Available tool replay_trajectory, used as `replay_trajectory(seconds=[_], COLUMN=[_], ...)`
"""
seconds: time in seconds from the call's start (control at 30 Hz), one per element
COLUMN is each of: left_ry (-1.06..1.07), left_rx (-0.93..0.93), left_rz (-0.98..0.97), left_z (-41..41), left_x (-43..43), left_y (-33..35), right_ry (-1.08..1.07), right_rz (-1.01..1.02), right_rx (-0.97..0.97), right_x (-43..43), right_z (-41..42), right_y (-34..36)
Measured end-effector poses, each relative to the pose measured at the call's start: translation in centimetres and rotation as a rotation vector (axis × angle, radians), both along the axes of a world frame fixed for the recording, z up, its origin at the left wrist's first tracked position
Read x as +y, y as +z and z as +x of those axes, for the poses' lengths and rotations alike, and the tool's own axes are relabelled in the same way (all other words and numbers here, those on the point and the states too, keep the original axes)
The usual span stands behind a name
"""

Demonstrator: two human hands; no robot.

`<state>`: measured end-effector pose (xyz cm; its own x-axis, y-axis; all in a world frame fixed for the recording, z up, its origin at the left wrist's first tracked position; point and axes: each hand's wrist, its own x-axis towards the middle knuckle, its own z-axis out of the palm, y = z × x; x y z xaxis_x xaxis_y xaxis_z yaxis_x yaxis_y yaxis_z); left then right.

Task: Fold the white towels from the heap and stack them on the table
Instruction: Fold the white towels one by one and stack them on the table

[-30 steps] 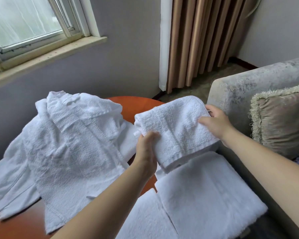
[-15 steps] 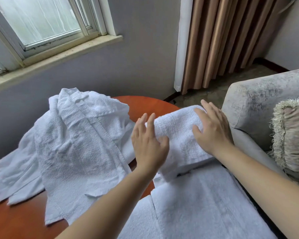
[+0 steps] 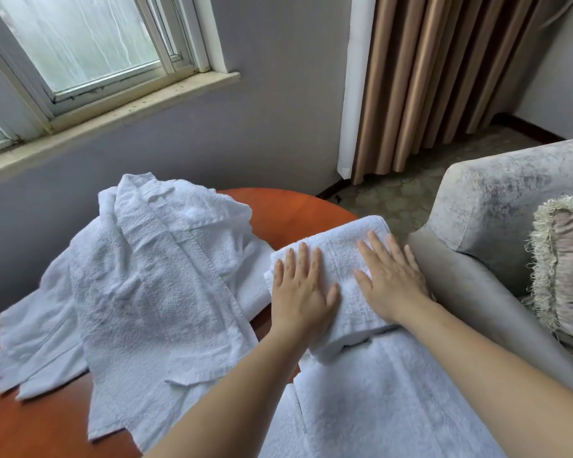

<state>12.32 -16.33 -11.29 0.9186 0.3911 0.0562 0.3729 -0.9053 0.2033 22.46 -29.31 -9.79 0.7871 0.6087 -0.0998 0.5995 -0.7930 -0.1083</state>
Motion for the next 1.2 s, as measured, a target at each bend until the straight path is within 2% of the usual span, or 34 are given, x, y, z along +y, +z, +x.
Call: replay_trajectory(seconds=[0.1, 0.23, 0.43, 0.73, 0.83, 0.97, 1.1, 1.2], left_ry=[-0.005, 0.011, -0.02, -0.126, -0.145, -0.035, 0.097, 0.168], left_rx=[-0.019, -0.133, -0.042, -0.025, -0.14, -0.376, -0.362, -0.284], left_rz=[0.0, 0.032, -0.011, -0.06, -0.062, -0.149, -0.248, -0.273], left_z=[-0.2, -0.8, -1.1, -2.3, -3.8, -6.6, -10.6, -14.5], left_x=[-0.2, -0.7, -0.6, 0.7, 2.0, 4.0, 7.5, 11.1], left_y=[0.1, -0.7, -0.4, 0.4, 1.2, 1.8, 2.6, 1.9], right_ry=[0.003, 0.107, 0.063, 0.012, -0.032, 0.023, 0.18, 0.217], right_rz=[0.028, 0.21, 0.054, 0.007, 0.087, 0.305, 0.478, 0.417], right_rx=[-0.069, -0.153, -0.036, 0.007, -0.053, -0.119, -0.144, -0.004], right_x=[0.6, 0.7, 0.2, 0.5, 1.7, 4.6, 9.0, 12.3], right_z=[-0.3, -0.8, -0.6, -0.9, -2.2, -5.3, -9.7, -13.3], right_y=[0.5, -0.1, -1.3, 0.0, 1.1, 2.4, 2.9, 2.4])
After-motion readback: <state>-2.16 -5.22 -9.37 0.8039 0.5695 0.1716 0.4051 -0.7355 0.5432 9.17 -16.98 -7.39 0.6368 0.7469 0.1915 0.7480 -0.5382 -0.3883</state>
